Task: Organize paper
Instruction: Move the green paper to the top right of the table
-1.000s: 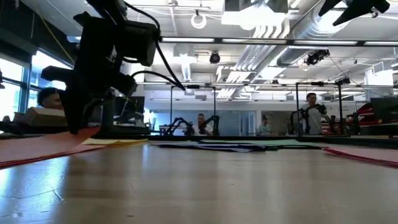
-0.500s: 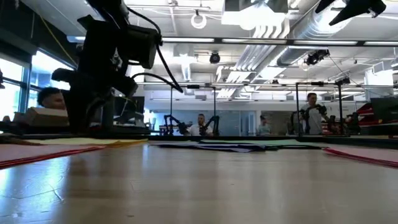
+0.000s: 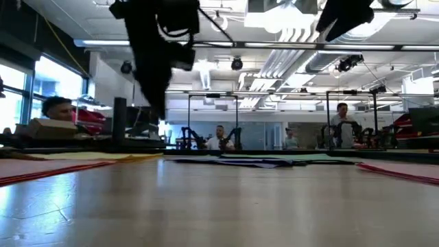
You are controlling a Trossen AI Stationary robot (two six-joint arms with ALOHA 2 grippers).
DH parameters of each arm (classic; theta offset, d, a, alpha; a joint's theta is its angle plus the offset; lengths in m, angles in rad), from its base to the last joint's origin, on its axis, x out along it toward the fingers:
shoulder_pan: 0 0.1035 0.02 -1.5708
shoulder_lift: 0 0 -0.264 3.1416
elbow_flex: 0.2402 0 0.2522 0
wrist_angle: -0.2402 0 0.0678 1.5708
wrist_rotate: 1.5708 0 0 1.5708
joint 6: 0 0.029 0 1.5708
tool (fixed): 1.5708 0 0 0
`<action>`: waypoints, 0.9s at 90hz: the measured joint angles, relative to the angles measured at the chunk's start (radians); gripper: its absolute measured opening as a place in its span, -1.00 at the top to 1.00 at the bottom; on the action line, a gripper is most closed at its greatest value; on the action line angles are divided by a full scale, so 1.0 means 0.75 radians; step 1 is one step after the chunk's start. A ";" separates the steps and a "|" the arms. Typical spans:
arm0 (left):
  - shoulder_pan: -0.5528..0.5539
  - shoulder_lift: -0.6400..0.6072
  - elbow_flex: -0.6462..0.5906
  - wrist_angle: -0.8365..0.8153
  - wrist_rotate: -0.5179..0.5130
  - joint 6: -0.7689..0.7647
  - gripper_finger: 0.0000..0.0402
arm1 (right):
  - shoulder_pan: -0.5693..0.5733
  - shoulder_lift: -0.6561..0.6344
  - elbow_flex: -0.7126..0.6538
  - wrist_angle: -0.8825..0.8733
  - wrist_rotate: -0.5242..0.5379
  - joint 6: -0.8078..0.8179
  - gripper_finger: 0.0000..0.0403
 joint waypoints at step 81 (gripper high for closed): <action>0.023 0.324 -0.003 0.891 -0.061 0.155 0.28 | -0.148 0.076 -0.858 0.928 -0.188 -0.585 -0.31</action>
